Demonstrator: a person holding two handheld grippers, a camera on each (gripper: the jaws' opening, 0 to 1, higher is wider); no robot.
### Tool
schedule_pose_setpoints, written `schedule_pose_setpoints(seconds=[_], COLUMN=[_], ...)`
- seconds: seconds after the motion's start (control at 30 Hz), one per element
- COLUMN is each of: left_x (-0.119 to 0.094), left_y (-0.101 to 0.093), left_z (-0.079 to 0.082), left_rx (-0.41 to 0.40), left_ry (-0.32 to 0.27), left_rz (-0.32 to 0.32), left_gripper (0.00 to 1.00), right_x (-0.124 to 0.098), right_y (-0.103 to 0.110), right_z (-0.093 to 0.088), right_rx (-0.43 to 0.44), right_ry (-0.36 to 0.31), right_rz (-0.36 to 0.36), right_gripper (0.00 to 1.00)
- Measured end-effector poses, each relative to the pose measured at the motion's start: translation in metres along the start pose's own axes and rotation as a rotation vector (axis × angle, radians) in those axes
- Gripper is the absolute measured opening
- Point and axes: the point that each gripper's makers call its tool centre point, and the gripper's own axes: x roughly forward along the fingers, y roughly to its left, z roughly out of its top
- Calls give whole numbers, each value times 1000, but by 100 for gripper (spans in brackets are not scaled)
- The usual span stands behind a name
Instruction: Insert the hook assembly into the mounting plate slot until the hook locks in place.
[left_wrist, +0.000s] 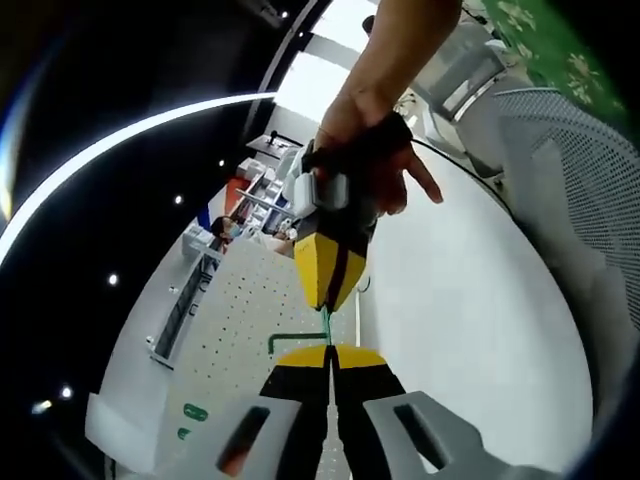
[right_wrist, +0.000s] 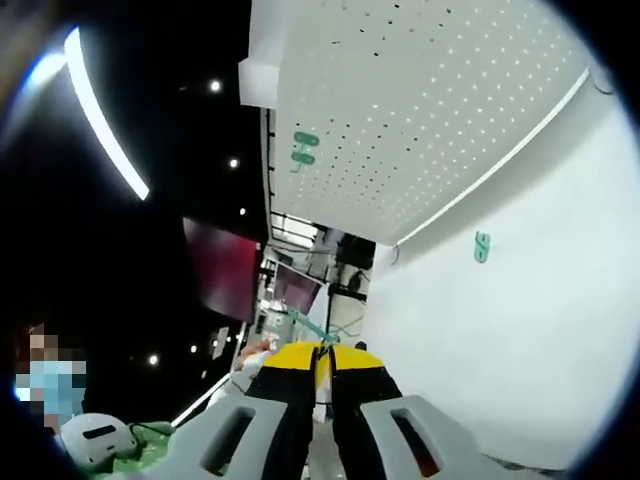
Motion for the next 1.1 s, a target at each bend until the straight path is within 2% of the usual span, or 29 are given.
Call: schedule_pose_setpoints(seconds=[0.07, 0.13, 0.2, 0.37, 0.47, 0.63, 0.8, 1.1], left_x=[0, 1, 2, 2, 1, 1, 2, 3], left_y=[0, 0, -3, 3, 4, 4, 4, 5], left_z=[1, 1, 0, 1, -8, -14, -13, -11], left_rx=[-2, 0, 11, -70, -90, -103, -92, -32], left_ry=[-4, -10, -10, -43, -25, -14, -23, -27], left_rz=[-2, -4, -2, 19, 20, 30, 33, 44], left_gripper=[1, 1, 1, 2, 2, 11, 15, 7], right_x=[0, 0, 0, 0, -1, -1, 1, 4], right_y=[-1, -3, 0, 0, 0, 2, 1, 2], right_z=[0, -2, -1, 2, 3, 2, 1, -6], right_rx=[8, -35, -36, -25, -3, 20, 51, 96], right_ry=[0, 13, 9, -7, -12, -4, 0, 21], right_rz=[-6, -24, -18, -18, -14, -11, -12, -9], right_gripper=[2, 0, 0, 0, 0, 0, 0, 0])
